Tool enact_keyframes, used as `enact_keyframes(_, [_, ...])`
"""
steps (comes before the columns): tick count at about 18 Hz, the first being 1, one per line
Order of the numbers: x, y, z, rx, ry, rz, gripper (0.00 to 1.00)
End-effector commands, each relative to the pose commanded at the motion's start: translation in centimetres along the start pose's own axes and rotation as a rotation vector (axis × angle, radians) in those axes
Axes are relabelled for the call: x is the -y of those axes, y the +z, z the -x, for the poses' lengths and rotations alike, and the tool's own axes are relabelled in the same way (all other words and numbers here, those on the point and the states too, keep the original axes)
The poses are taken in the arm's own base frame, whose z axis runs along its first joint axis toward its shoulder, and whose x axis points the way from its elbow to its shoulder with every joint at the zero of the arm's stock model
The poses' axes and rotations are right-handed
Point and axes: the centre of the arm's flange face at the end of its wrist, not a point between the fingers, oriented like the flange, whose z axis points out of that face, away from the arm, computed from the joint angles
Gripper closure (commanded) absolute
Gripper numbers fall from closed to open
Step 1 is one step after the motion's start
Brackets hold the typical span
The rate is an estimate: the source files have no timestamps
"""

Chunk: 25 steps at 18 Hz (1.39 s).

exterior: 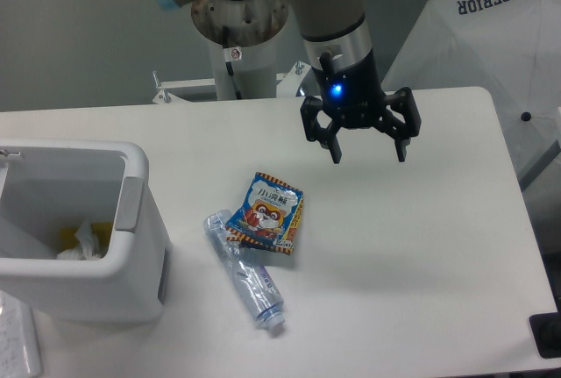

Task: Place the trash in the trash can
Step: 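Lower the open gripper toward the clear plastic bottle, then grasp the clear plastic bottle with the gripper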

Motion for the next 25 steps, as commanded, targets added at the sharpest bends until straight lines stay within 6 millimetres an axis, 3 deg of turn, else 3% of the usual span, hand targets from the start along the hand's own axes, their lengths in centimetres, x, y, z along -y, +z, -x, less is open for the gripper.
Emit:
enact_keyframes(3, [0.1,-0.1,0.6,0.001,-0.012,-0.001,0.00])
enact_keyframes(7, [0.0,1.5,-0.2,-0.026,-0.074,0.015,0.00])
enact_keyframes(11, [0.9,5.6,-1.1,-0.063,-0.155,0.047,0.00])
enact_keyframes(15, [3.9,7.7,-1.9,-0.084,-0.321,0.034,0.00])
enact_keyframes(19, [6.7,11.3,-3.4,-0.196,-0.462,0.012,0.00])
enact_keyframes(25, [8.2,16.5,-5.0,-0.246,-0.636,0.065,0.00])
